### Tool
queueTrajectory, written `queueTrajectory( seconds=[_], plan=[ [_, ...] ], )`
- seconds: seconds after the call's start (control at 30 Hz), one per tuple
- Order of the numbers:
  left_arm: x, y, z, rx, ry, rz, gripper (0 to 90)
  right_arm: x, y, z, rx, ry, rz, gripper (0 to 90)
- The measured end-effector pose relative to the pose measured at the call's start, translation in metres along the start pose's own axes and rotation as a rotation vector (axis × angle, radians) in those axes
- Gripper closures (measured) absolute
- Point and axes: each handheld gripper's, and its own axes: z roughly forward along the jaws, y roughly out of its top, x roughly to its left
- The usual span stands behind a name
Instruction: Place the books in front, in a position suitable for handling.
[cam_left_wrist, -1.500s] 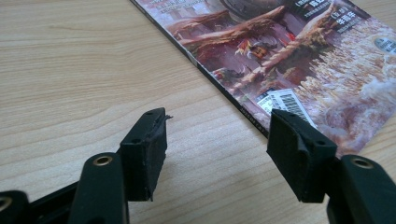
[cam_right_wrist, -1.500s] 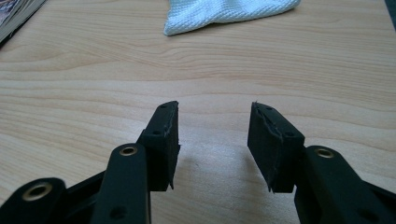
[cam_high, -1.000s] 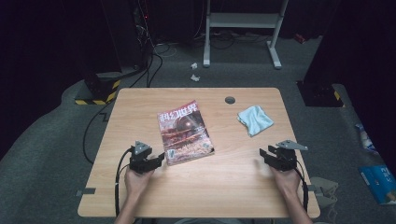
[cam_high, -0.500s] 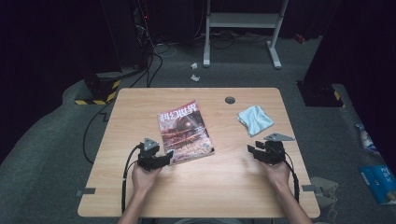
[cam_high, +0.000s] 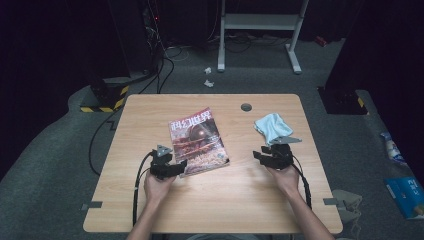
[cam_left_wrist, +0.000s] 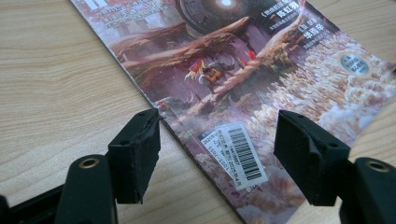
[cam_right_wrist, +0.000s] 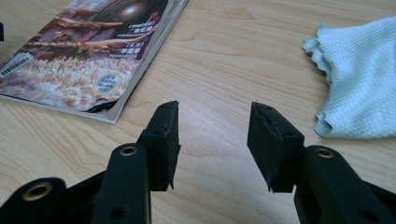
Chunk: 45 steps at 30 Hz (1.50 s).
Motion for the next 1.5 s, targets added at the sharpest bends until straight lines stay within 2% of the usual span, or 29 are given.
queueTrajectory(
  seconds=[0.3, 0.37, 0.4, 0.43, 0.6, 0.73, 0.97, 1.2, 1.5],
  plan=[
    [0.003, 0.001, 0.006, -0.002, 0.001, -0.033, 31.5, 0.010, 0.013, 0.020, 0.017, 0.038, -0.004, 53.2],
    [0.003, 0.001, 0.009, 0.007, -0.001, -0.037, 31.5, 0.016, 0.017, 0.028, 0.043, 0.050, -0.015, 53.3],
    [0.003, 0.002, 0.010, 0.022, 0.005, -0.024, 31.5, 0.018, 0.019, 0.031, 0.047, 0.055, -0.021, 53.2],
    [0.002, 0.002, 0.012, 0.028, 0.006, -0.029, 31.5, 0.020, 0.020, 0.034, 0.053, 0.059, -0.020, 53.3],
    [0.001, 0.008, 0.014, 0.023, 0.013, -0.014, 31.7, 0.027, 0.021, 0.047, 0.063, 0.081, -0.031, 53.3],
    [0.001, 0.009, 0.018, 0.028, 0.011, -0.034, 32.1, 0.033, 0.020, 0.056, 0.087, 0.099, -0.028, 53.2],
    [0.001, 0.008, 0.024, 0.042, 0.014, -0.037, 32.1, 0.042, 0.023, 0.069, 0.119, 0.133, -0.029, 52.8],
    [0.002, 0.007, 0.026, 0.051, 0.019, -0.036, 32.3, 0.050, 0.034, 0.076, 0.131, 0.142, -0.035, 52.2],
    [0.000, 0.007, 0.026, 0.051, 0.028, -0.019, 32.3, 0.056, 0.035, 0.093, 0.201, 0.146, -0.045, 51.7]
  ],
)
